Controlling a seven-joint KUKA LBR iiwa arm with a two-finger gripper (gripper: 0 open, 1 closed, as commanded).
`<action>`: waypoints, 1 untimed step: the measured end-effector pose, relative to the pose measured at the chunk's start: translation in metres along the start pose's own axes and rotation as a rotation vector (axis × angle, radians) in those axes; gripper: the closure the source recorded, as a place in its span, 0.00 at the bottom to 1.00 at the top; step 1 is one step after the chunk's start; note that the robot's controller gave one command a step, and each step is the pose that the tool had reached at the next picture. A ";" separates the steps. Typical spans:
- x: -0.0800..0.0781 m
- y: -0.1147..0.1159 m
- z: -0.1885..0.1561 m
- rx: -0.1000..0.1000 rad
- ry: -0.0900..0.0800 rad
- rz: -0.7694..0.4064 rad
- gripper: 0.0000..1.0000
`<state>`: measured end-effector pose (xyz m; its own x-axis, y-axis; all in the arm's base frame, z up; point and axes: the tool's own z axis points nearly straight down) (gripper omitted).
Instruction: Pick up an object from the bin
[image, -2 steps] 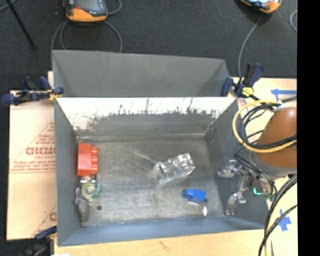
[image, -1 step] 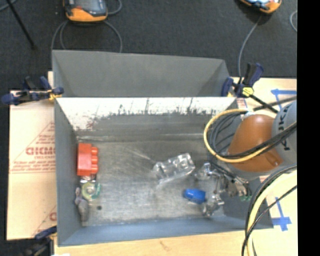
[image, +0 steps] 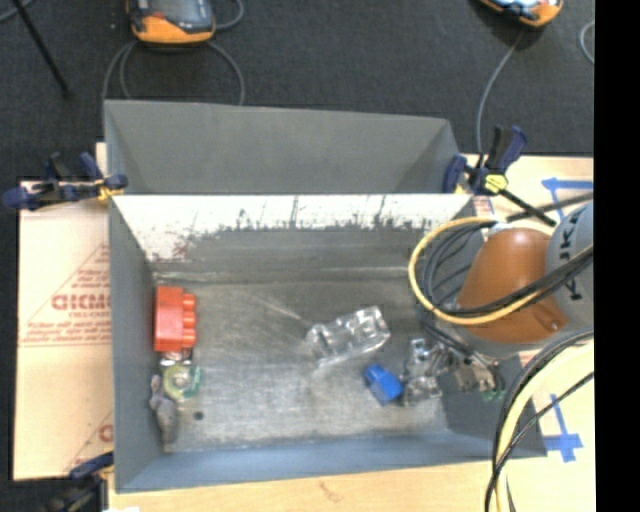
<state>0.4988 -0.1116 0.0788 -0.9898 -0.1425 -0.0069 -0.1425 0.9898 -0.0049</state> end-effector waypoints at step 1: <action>0.001 0.000 0.001 -0.001 0.004 -0.001 0.00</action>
Offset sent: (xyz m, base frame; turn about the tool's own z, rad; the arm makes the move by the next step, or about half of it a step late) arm 0.0000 0.0000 0.0000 0.0000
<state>0.4976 -0.1118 0.0781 -0.9896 -0.1438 -0.0026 -0.1438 0.9896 -0.0043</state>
